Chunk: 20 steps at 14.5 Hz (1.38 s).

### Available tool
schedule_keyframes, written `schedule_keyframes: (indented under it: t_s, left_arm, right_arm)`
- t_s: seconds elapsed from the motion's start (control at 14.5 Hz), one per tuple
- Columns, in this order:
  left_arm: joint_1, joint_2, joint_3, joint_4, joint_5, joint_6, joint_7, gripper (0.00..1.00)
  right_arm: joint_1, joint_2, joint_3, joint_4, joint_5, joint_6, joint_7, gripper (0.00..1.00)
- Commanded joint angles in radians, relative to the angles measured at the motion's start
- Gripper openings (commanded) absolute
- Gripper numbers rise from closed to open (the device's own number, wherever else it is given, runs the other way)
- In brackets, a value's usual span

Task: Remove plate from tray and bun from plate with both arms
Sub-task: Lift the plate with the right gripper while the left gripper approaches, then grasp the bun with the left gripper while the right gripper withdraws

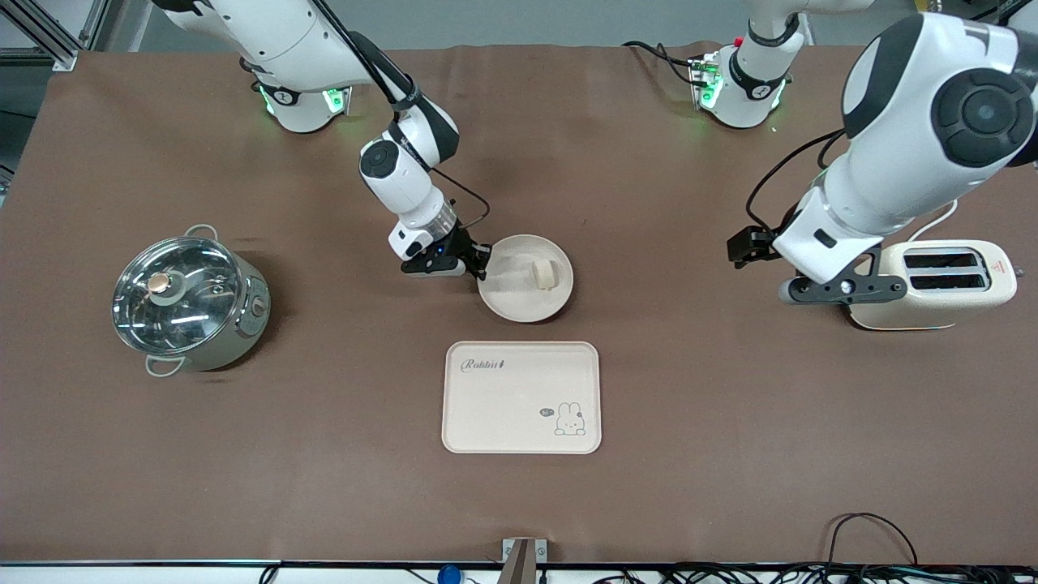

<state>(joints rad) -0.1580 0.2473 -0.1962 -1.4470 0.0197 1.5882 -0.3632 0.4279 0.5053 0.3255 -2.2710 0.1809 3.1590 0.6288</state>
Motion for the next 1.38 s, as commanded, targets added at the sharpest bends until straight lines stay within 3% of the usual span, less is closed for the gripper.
schedule_keyframes:
  t_s: [0.0, 0.14, 0.34, 0.62, 0.83, 1.1, 1.31]
  left_arm:
    - [-0.038, 0.036, -0.002, 0.0, -0.001, 0.013, -0.095, 1.0]
    - [-0.084, 0.07, -0.002, 0.0, -0.001, 0.036, -0.19, 1.0]
    - [-0.149, 0.141, -0.002, -0.001, -0.001, 0.119, -0.345, 1.0]
    - [-0.248, 0.21, -0.002, -0.076, 0.006, 0.307, -0.571, 1.0]
    - [-0.307, 0.239, 0.0, -0.166, 0.014, 0.479, -0.677, 1.0]
    - [-0.4, 0.32, 0.001, -0.181, 0.043, 0.593, -0.761, 0.97]
    - [-0.462, 0.374, 0.001, -0.182, 0.121, 0.625, -0.839, 0.92]
  right_arm:
    - [0.0, -0.037, 0.007, -0.039, 0.014, 0.013, -0.005, 0.47]
    - [0.006, -0.036, 0.007, -0.038, 0.014, 0.015, -0.003, 0.76]
    - [0.0, -0.037, 0.007, -0.035, 0.014, 0.013, -0.003, 1.0]
    - [-0.066, -0.051, 0.004, 0.016, 0.014, -0.069, -0.017, 1.0]
    - [-0.141, -0.128, -0.005, 0.126, 0.006, -0.375, -0.079, 1.0]
    - [-0.302, -0.189, -0.012, 0.337, 0.003, -0.82, -0.277, 1.0]
    - [-0.313, -0.188, -0.106, 0.532, -0.076, -1.081, -0.334, 1.0]
